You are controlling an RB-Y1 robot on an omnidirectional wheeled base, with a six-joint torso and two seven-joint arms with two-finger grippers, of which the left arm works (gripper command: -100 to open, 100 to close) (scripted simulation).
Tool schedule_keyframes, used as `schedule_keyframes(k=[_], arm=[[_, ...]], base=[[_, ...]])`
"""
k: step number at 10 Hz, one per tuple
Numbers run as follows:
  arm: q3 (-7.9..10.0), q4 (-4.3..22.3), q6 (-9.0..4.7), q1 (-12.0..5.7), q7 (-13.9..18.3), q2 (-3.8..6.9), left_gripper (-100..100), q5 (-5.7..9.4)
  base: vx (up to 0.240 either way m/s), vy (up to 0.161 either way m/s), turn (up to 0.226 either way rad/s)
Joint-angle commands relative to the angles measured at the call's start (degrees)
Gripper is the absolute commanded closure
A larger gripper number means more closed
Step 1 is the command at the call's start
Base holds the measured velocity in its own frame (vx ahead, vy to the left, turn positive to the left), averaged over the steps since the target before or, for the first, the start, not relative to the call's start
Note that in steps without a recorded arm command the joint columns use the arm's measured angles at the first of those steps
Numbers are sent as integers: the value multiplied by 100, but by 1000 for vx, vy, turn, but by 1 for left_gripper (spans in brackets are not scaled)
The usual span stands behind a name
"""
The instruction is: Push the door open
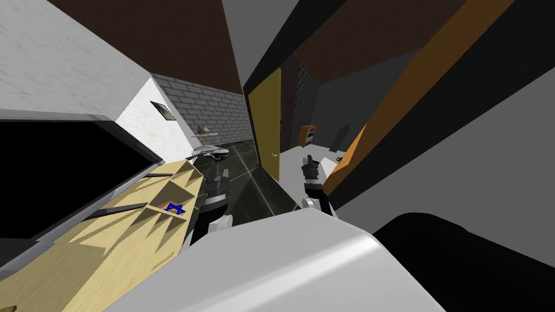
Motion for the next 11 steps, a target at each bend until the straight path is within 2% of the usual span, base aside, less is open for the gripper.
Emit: schedule_keyframes(k=[1, 11], arm=[[-54, 201, -52, -84, 7, 51, -100, 37], [-482, 1399, -316, -580, 20, 285, -100, 254]], base=[[107, 40, -93], [97, 43, -85]])
